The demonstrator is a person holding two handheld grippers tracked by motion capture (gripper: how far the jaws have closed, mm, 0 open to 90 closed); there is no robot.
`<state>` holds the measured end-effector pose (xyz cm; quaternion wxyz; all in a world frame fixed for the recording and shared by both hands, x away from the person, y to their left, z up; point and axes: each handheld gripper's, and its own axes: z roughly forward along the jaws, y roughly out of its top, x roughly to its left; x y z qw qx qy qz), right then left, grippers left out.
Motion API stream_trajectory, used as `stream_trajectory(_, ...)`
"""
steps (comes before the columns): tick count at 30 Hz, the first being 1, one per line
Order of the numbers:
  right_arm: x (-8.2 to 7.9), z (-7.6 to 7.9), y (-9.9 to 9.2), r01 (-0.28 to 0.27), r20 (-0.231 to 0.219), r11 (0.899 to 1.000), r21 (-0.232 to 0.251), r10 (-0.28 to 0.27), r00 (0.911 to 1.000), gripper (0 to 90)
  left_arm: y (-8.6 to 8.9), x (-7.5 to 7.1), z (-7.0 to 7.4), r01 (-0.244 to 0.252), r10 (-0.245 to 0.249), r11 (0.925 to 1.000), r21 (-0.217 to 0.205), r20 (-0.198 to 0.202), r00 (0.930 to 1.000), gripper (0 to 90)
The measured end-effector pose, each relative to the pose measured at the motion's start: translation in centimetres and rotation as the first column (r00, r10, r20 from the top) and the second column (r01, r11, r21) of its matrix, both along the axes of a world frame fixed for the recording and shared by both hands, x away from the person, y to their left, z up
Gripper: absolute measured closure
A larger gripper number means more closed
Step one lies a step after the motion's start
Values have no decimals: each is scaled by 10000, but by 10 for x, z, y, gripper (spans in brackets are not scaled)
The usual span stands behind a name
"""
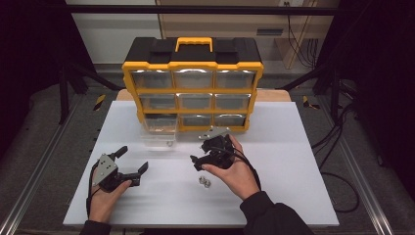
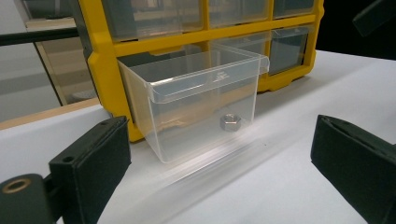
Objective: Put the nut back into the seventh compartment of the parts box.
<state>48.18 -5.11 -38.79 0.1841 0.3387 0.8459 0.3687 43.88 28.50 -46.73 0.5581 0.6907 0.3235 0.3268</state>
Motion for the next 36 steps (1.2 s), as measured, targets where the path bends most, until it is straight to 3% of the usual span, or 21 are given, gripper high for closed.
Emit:
stream_trajectory(16,-11,-20,3,-427,-794,9962,-762,366,9962,126,1,0,0,35,-35,10000,-27,67,10000,44)
stream_trajectory(18,-11,-22,4,-459,-852,9970,-622,405,9955,125,0,0,0,36,-36,10000,-38,55,10000,44)
stream_trajectory(36,-11,-35,6,-628,-1586,9920,-1096,449,9863,119,0,0,0,74,-73,10000,-60,100,9999,44)
